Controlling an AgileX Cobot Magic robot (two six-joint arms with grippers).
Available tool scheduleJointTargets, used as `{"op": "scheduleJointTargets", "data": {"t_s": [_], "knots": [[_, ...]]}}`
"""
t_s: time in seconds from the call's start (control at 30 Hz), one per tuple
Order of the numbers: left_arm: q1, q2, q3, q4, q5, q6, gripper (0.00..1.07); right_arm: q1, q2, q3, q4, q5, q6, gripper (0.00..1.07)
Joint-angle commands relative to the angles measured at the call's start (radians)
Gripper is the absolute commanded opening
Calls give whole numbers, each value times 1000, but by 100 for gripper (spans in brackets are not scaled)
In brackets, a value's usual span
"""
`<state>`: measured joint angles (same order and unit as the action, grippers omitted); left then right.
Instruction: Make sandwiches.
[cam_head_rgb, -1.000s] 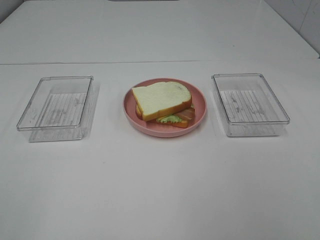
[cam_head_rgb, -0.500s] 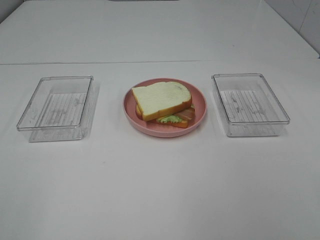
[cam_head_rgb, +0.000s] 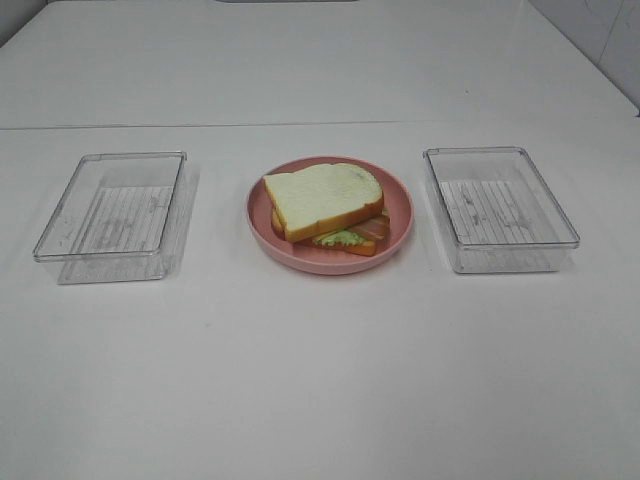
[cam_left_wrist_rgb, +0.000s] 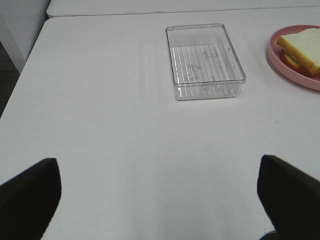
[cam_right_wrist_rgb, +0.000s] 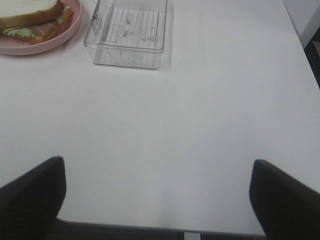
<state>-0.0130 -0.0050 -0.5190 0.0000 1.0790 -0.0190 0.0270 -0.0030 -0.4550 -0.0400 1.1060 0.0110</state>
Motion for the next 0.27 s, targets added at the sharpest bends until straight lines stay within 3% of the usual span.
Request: {"op": "scheduleJointTargets", "data": {"t_s": [0.03,0.27], "knots": [[2,-9,3,-7,-4,-4,100,-6,-36,2,4,-6,-11,98],[2,-9,3,-7,-4,-4,100,-6,-36,2,4,-6,-11,98]]}}
